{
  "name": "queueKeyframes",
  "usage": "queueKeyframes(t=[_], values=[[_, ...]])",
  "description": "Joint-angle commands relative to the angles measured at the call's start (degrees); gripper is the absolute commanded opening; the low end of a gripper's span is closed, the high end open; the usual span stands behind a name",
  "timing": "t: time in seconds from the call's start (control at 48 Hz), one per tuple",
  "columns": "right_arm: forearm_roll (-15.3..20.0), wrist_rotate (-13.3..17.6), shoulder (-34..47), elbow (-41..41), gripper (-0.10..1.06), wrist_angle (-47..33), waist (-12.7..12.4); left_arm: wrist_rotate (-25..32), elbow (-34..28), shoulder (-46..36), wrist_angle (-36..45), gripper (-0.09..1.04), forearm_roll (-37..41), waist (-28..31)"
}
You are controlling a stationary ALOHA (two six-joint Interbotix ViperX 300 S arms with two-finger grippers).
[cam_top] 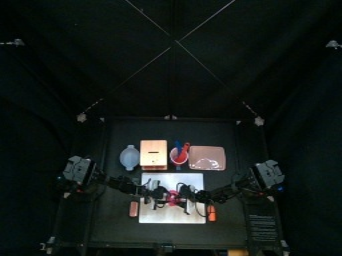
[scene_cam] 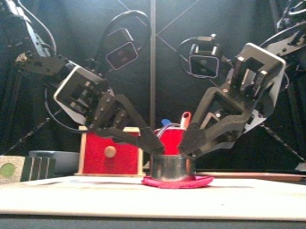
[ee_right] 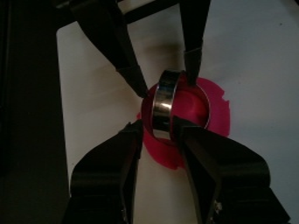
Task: Get the cutter from the drawer then cut the dough then place the extra dough in the bowl
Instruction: Cut the dough
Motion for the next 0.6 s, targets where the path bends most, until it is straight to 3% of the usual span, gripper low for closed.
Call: queueKeyframes(t=[0.021,0.396,0.604], values=[[-1.1,-0.1,-2.7,-0.8,0.75,-0.2,-0.5,0.2,-0.2,-2.1,-0.7,0.8,-0.2,0.0],[-7.1,0.2,-3.6,-3.7,0.74,0.2,-1.8,0.4,0.5,-1.8,-0.7,0.79,-0.4,0.4],[-9.3,0.4,-4.0,-4.0,0.74,1.3,-3.7,0.4,1.6,-1.8,-0.8,0.69,-0.4,0.4]])
